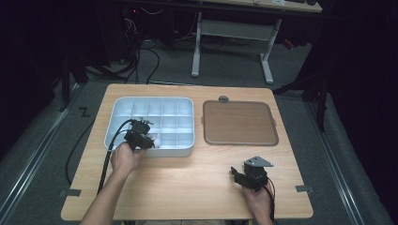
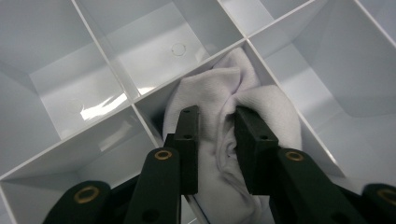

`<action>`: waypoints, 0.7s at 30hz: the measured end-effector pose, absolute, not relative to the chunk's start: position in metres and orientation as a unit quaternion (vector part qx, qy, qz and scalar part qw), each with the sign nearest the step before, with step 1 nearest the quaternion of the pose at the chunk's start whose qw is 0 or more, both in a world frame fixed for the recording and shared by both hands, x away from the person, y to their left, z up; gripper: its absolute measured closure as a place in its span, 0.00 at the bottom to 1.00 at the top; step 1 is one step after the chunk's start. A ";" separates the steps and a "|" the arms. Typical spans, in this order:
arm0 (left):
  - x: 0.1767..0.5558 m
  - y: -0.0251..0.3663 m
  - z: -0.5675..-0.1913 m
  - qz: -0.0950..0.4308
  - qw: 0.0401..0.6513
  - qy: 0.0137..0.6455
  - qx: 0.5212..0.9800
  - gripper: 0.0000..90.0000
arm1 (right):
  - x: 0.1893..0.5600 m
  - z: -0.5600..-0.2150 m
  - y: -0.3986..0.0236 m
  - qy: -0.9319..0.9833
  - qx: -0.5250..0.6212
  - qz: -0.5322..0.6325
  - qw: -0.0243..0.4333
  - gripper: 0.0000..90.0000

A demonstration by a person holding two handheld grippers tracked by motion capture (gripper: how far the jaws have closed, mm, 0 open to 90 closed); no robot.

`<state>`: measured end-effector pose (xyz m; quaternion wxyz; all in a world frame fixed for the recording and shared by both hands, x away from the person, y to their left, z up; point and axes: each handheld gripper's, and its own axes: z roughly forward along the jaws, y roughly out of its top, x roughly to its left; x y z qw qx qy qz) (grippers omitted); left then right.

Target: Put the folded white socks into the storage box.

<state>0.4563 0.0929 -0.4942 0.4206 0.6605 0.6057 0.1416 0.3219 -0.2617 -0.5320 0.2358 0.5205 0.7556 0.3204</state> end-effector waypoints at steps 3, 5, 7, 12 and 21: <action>0.458 0.091 -0.495 0.142 0.416 0.612 0.658 0.80 | 0.322 -0.532 -0.262 0.755 0.521 0.320 0.236 0.44; 0.458 0.091 -0.496 0.141 0.415 0.616 0.654 0.80 | 0.322 -0.532 -0.262 0.755 0.521 0.320 0.236 0.44; 0.457 0.091 -0.496 0.143 0.415 0.613 0.657 0.80 | 0.322 -0.532 -0.262 0.756 0.520 0.320 0.236 0.44; 0.455 0.091 -0.493 0.144 0.423 0.607 0.658 0.75 | 0.322 -0.532 -0.262 0.755 0.521 0.321 0.236 0.44; 0.450 0.095 -0.481 0.109 0.444 0.610 0.647 0.55 | 0.322 -0.532 -0.262 0.755 0.521 0.321 0.235 0.44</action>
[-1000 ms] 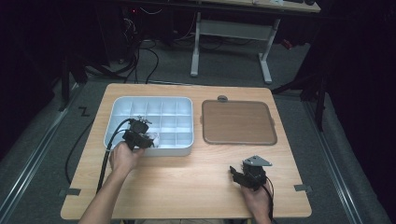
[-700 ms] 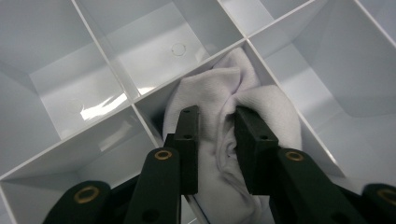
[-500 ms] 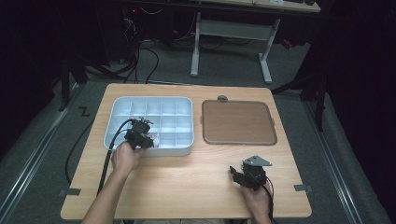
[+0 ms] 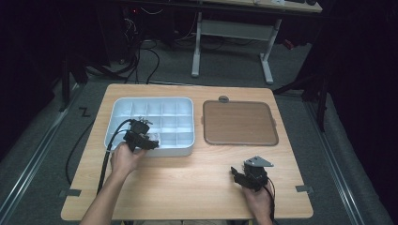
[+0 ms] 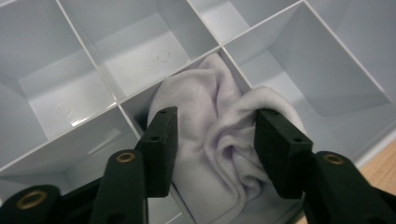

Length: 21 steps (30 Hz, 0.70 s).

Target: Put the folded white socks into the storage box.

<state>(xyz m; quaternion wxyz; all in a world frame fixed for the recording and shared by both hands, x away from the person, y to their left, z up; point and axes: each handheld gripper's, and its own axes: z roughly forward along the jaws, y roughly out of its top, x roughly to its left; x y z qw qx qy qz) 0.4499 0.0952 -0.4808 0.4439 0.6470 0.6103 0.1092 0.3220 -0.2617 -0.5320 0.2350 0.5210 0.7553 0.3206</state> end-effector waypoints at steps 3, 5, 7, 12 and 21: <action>0.449 0.097 -0.477 0.100 0.451 0.611 0.643 0.47 | 0.322 -0.532 -0.262 0.755 0.521 0.321 0.235 0.44; 0.447 0.096 -0.476 0.106 0.456 0.610 0.640 0.46 | 0.322 -0.532 -0.262 0.755 0.521 0.321 0.235 0.44; 0.447 0.097 -0.474 0.100 0.462 0.611 0.635 0.45 | 0.322 -0.532 -0.262 0.755 0.521 0.321 0.235 0.44; 0.443 0.099 -0.469 0.093 0.477 0.609 0.626 0.44 | 0.322 -0.532 -0.262 0.755 0.521 0.321 0.235 0.44; 0.437 0.107 -0.457 0.088 0.512 0.609 0.600 0.44 | 0.322 -0.532 -0.262 0.755 0.521 0.321 0.235 0.44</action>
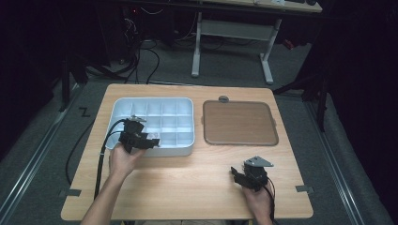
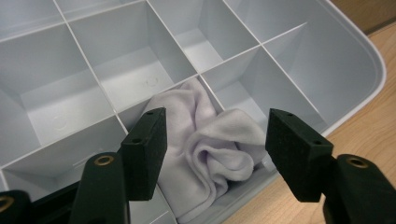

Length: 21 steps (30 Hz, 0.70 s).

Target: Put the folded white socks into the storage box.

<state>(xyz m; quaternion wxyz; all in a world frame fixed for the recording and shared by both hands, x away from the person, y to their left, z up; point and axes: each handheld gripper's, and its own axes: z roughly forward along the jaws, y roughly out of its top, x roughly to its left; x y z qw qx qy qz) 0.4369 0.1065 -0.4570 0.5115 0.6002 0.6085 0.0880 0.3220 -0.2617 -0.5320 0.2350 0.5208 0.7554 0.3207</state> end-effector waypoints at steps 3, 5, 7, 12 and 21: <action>0.436 0.110 -0.454 0.088 0.520 0.609 0.592 0.43 | 0.322 -0.532 -0.262 0.756 0.521 0.321 0.235 0.44; 0.435 0.113 -0.452 0.091 0.524 0.609 0.588 0.43 | 0.322 -0.532 -0.262 0.756 0.520 0.321 0.235 0.44; 0.434 0.116 -0.450 0.092 0.530 0.609 0.582 0.43 | 0.322 -0.532 -0.262 0.755 0.521 0.321 0.235 0.44; 0.429 0.124 -0.446 0.095 0.543 0.609 0.571 0.42 | 0.322 -0.532 -0.262 0.755 0.521 0.321 0.235 0.44; 0.423 0.131 -0.440 0.105 0.557 0.598 0.566 0.42 | 0.322 -0.532 -0.262 0.755 0.521 0.321 0.235 0.44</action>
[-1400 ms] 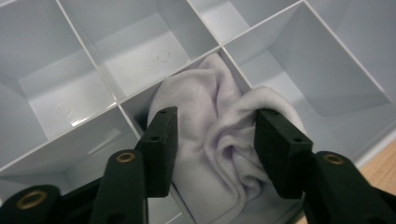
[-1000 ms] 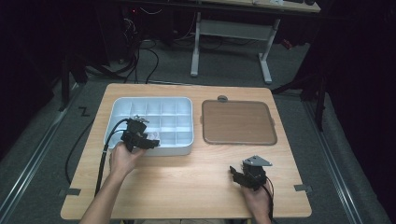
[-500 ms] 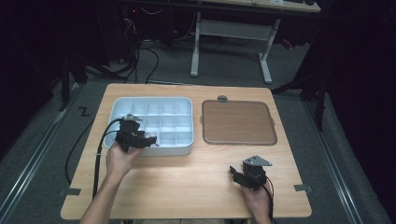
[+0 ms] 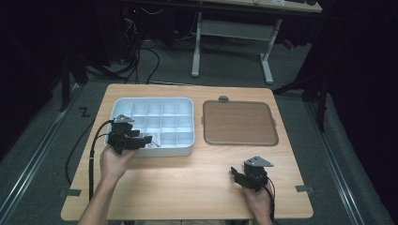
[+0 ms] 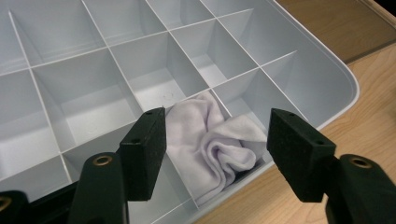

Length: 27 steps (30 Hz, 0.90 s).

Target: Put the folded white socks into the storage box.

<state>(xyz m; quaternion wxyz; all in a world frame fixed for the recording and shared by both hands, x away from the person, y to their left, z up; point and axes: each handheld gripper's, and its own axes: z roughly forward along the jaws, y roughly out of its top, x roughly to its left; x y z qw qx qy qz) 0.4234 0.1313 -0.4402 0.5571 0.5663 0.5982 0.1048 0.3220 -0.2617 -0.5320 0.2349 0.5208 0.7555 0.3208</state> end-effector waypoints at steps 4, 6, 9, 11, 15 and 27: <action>0.422 0.136 -0.438 0.109 0.563 0.598 0.560 0.43 | 0.322 -0.532 -0.262 0.756 0.521 0.321 0.235 0.44; 0.420 0.138 -0.436 0.110 0.565 0.597 0.559 0.42 | 0.322 -0.532 -0.262 0.755 0.521 0.321 0.235 0.44; 0.417 0.141 -0.434 0.112 0.571 0.596 0.554 0.43 | 0.322 -0.532 -0.262 0.755 0.521 0.321 0.235 0.44; 0.415 0.145 -0.434 0.111 0.572 0.600 0.548 0.43 | 0.322 -0.532 -0.262 0.755 0.521 0.321 0.235 0.44; 0.411 0.151 -0.436 0.112 0.573 0.605 0.541 0.43 | 0.322 -0.532 -0.262 0.755 0.521 0.321 0.235 0.44; 0.400 0.164 -0.433 0.119 0.580 0.605 0.533 0.42 | 0.322 -0.532 -0.262 0.756 0.521 0.321 0.235 0.44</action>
